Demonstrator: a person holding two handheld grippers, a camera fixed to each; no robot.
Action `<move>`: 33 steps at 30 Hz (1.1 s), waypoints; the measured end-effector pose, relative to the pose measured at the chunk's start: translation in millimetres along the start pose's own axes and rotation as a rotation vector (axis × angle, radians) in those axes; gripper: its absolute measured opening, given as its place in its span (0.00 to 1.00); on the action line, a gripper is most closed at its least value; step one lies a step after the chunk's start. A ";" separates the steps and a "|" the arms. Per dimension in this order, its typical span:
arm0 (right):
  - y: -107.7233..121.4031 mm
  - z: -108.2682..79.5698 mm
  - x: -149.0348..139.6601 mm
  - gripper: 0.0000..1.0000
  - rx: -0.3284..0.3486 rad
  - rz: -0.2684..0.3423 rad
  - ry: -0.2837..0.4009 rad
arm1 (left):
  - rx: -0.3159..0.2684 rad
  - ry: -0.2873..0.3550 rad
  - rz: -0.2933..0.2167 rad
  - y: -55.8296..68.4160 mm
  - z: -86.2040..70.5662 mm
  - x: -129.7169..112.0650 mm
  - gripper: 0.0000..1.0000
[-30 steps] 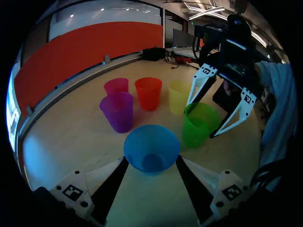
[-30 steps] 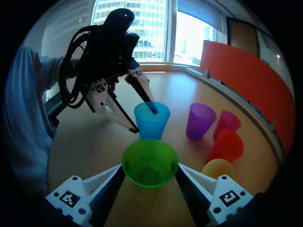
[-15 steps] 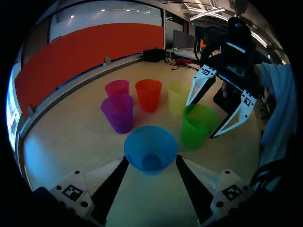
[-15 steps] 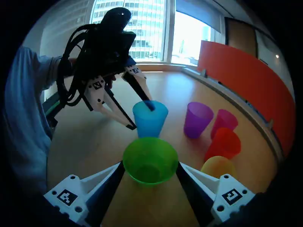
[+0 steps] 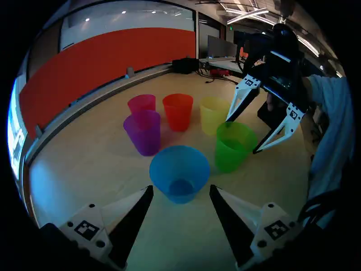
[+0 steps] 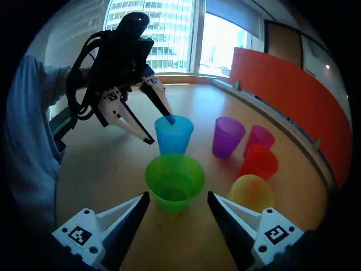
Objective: Pour water
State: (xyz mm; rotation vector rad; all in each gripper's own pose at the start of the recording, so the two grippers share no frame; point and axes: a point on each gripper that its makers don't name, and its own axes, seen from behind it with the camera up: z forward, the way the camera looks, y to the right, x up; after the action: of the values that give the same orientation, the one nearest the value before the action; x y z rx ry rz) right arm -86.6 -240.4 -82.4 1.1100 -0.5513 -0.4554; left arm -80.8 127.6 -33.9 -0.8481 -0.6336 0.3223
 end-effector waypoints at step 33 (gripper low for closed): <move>14.3 -45.4 -23.7 1.00 -0.100 0.032 -0.002 | 0.084 -0.023 -0.010 -13.0 -29.1 -21.3 0.93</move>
State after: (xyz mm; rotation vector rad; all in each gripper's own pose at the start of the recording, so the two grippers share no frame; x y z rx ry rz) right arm -75.7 -188.7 -88.9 1.0038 -0.5416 -0.4514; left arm -78.4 91.5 -46.4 -0.7619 -0.6418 0.3479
